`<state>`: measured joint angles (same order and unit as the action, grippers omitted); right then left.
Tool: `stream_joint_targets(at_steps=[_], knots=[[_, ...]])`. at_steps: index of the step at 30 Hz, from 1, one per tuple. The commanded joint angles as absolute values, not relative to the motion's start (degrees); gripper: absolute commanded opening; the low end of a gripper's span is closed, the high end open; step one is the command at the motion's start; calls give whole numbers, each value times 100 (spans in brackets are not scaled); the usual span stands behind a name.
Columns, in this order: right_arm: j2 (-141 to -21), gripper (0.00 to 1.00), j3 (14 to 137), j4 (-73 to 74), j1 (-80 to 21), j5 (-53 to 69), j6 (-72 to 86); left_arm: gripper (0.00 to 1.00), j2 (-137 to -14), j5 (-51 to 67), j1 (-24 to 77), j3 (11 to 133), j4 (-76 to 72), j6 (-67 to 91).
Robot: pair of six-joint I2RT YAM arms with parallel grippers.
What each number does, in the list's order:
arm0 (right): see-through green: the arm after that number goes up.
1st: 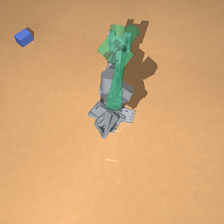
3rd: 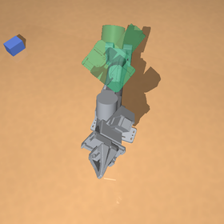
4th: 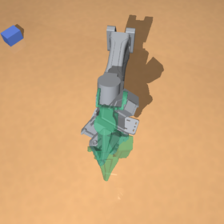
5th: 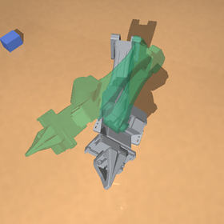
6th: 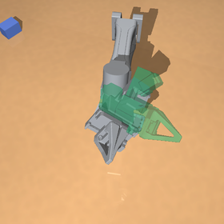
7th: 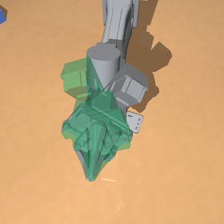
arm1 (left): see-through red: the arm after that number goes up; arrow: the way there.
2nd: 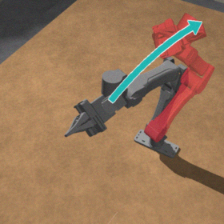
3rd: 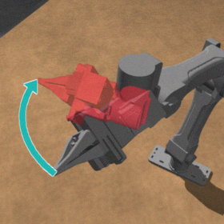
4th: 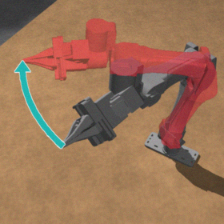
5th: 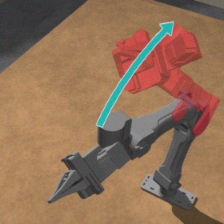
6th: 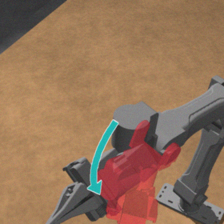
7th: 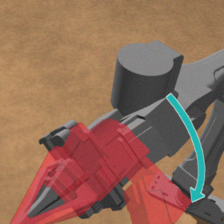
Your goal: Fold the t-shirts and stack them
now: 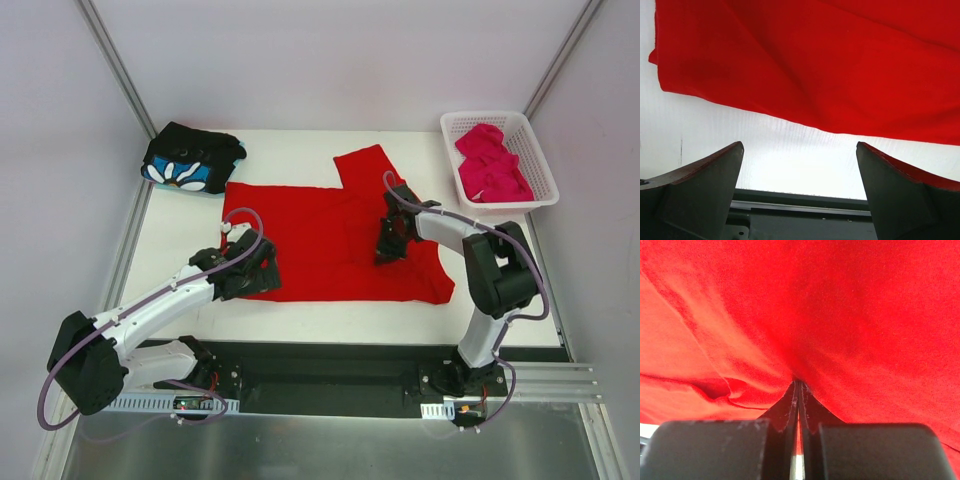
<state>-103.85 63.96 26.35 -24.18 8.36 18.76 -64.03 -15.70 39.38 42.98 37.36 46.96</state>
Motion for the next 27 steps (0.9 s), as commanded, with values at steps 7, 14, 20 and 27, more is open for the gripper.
stream_joint_targets(at_steps=[7,14,20,27], knots=[[-10424,1,5827,2716,-2145,352,1608,96,-6319,-2276,3631,3788,3578,5001],[-10274,1,5713,2724,-2145,387,1582,95,-6635,-2373,2927,4358,3428,4553],[-10336,1,5792,2769,-2145,369,1600,94,-7610,-1741,3075,5825,3402,4579],[-10406,1,5845,2804,-2145,369,1600,95,-9033,-1082,3384,6653,2795,4605]])
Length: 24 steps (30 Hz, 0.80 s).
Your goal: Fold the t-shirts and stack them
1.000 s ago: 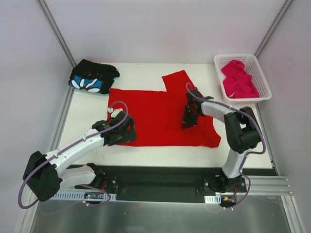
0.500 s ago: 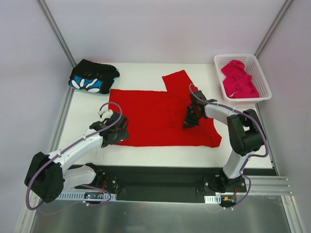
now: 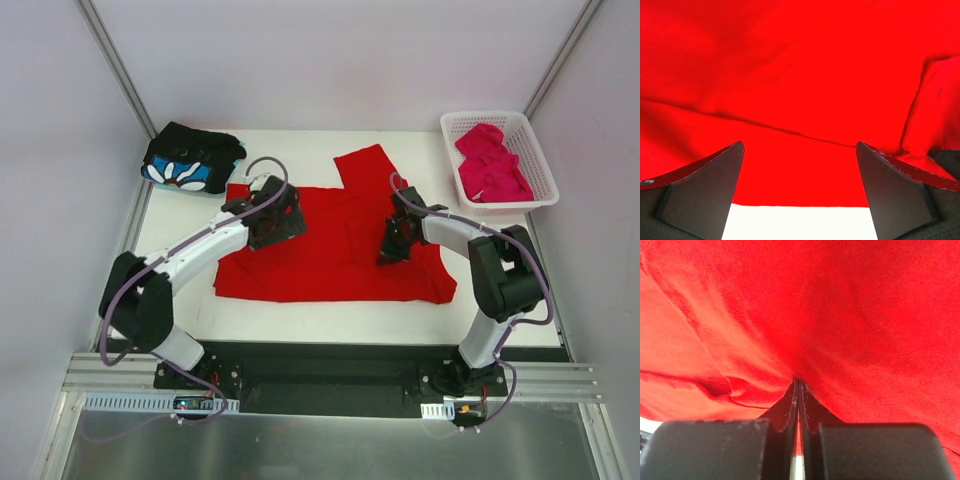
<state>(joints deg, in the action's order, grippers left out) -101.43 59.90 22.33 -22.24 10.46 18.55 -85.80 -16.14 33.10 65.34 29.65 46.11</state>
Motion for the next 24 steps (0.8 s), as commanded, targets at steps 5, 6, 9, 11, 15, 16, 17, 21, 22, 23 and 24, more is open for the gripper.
stream_joint_targets(at_steps=[5,6,9,11,15,16,17,21,22,23,24], knots=[[-10459,1,5888,2813,-2153,387,1573,95,-9044,-958,3401,6180,2655,4781],[-10468,1,5889,2813,-2145,387,1556,95,-8957,-984,3401,6083,2637,4799],[-10485,1,5897,2813,-2153,396,1556,95,-8772,-1063,3393,5714,2567,4790],[-10477,1,5915,2821,-2145,404,1556,96,-8640,-1081,3393,5451,2558,4781],[-10494,1,5924,2830,-2136,422,1556,96,-8333,-1072,3375,4976,2566,4808],[-10494,1,5933,2830,-2127,431,1547,96,-8254,-1081,3349,4870,2558,4816],[-10485,1,5924,2839,-2118,448,1556,96,-8053,-1107,3349,4669,2566,4825],[-10450,1,5906,2830,-2101,475,1547,96,-7454,-1178,3217,4123,2584,4869],[-10450,1,5898,2830,-2101,483,1547,96,-7323,-1195,3199,4035,2610,4887],[-10441,1,5897,2830,-2092,501,1538,96,-7069,-1195,3147,3860,2680,4895],[-10441,1,5906,2830,-2100,501,1538,96,-6945,-1230,3129,3789,2750,4913]])
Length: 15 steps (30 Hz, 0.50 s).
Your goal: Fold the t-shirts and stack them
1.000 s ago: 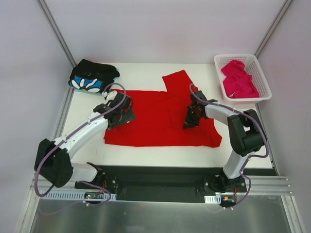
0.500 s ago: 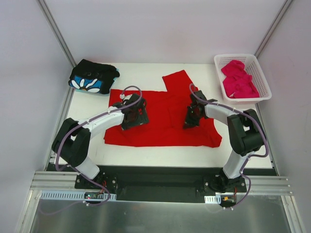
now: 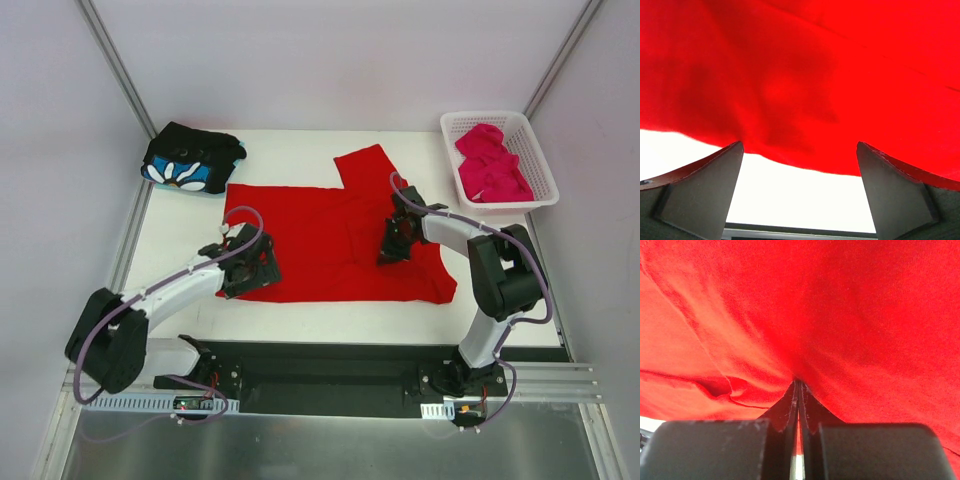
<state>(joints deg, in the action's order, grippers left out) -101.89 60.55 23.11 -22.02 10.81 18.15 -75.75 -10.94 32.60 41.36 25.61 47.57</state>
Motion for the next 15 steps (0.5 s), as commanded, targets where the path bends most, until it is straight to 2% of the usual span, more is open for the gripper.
stream_joint_targets(at_steps=[1,9,15], knots=[[-10433,1,5906,2830,-2083,501,1538,96,-6822,-1239,3120,3727,2821,4930],[-10503,1,6020,2883,-2065,492,1512,95,-5599,-1494,3094,3480,3796,5159],[-10521,1,6082,2909,-2048,492,1520,96,-6019,-1214,3094,4306,3596,4861]])
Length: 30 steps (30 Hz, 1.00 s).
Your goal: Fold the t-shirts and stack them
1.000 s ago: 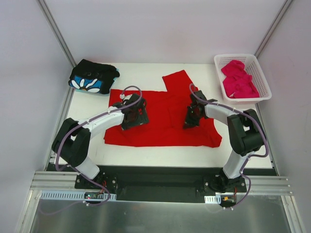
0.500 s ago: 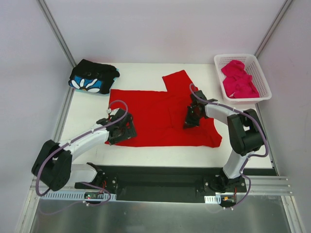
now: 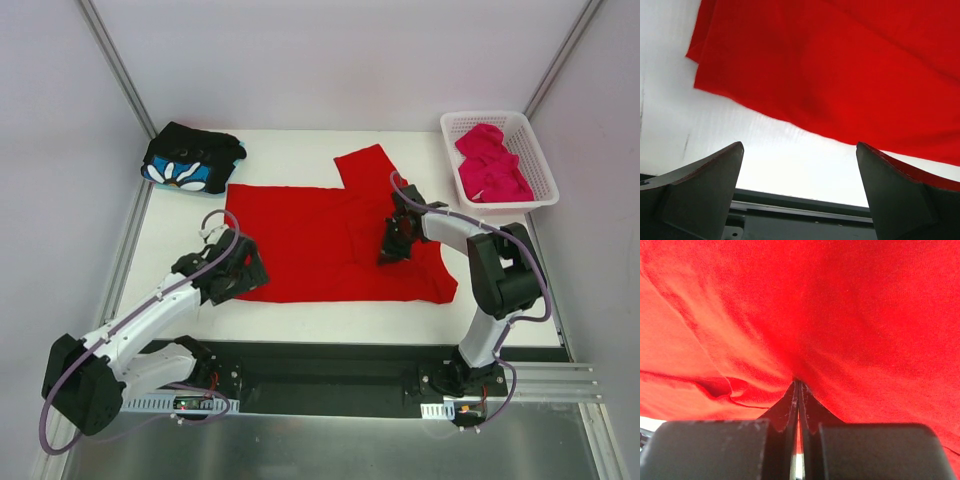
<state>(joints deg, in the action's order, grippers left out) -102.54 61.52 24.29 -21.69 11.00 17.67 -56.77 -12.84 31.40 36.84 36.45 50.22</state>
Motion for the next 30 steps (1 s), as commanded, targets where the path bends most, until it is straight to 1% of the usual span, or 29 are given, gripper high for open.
stream_joint_targets(at_steps=[1,8,14,16,19,24,30], knots=[[-10529,1,6091,2918,-2048,492,1521,96,-6160,-1100,3102,4394,3334,4808],[-10538,1,6100,2927,-2039,492,1538,95,-7661,-703,3155,4719,1874,4430],[-10503,1,6100,2944,-2013,501,1529,95,-8568,-975,3190,4861,1740,4377],[-10512,1,6108,2944,-2013,510,1521,95,-8648,-1089,3173,4773,1723,4342],[-10529,1,6135,2944,-2004,536,1512,96,-8517,-1178,3103,4431,1740,4324],[-10556,1,6144,2944,-1995,571,1494,96,-7718,-1274,2962,3745,1959,4368],[-10573,1,6161,2936,-1978,598,1468,96,-6918,-1696,2804,3454,2864,4500]])
